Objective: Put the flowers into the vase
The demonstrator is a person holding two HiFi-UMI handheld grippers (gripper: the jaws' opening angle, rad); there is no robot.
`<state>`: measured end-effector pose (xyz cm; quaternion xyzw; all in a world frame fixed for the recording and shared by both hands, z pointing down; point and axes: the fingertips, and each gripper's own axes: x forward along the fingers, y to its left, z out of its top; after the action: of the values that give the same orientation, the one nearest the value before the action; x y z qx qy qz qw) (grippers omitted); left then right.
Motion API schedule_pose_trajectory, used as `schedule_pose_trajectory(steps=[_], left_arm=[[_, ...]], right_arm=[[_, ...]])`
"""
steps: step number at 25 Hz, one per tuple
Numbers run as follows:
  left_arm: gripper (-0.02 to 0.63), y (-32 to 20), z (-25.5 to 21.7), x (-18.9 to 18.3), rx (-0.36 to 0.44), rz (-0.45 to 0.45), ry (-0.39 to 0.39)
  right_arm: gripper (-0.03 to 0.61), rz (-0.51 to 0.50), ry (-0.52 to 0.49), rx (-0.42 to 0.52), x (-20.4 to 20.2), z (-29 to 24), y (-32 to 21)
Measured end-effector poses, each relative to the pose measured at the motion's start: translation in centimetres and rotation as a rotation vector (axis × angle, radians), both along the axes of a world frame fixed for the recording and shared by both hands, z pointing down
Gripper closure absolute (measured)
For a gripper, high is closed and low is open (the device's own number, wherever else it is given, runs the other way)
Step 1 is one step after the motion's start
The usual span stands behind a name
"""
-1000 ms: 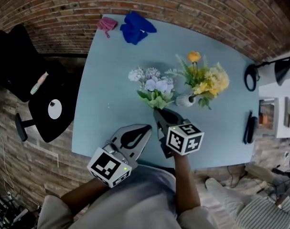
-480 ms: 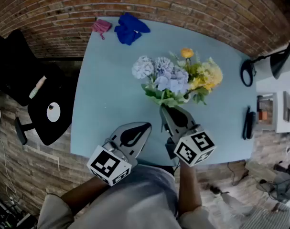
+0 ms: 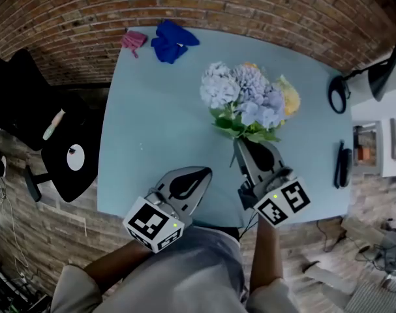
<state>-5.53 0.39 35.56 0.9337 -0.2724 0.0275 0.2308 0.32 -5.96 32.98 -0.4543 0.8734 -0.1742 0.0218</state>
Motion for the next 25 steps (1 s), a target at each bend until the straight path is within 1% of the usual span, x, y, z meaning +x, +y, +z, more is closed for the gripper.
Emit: schedule_pose_trajectory(steps=[4, 8, 11, 16, 18, 22, 25], left_arm=[[0.598, -0.1, -0.6, 2.2, 0.008, 0.033, 0.010], [0.598, 0.1, -0.6, 4.8, 0.016, 0.077, -0.018], [0.598, 0.5, -0.3, 6.5, 0.008, 0.098, -0.031], [0.598, 0.7, 0.3, 8.5, -0.013, 0.100, -0.053], [0.598, 0.7, 0.7, 8.7, -0.025, 0.090, -0.073], [0.598, 0.9, 1.5, 9.3, -0.039, 0.083, -0.104], [0.598, 1.3, 2.3, 9.8, -0.044, 0.091, -0.132]], right_arm=[[0.526, -0.034, -0.008, 0.046, 1.1, -0.8, -0.7], [0.526, -0.081, -0.030, 0.088, 2.3, -1.3, -1.7], [0.526, -0.120, -0.069, 0.111, 3.3, -1.4, -2.1], [0.525, -0.177, -0.143, 0.175, 5.0, -2.6, -2.4], [0.526, -0.201, -0.127, 0.199, 5.2, -2.5, -2.7], [0.526, -0.258, -0.060, 0.249, 5.0, -2.4, -2.9], [0.526, -0.282, -0.048, 0.284, 5.0, -2.6, -3.1]])
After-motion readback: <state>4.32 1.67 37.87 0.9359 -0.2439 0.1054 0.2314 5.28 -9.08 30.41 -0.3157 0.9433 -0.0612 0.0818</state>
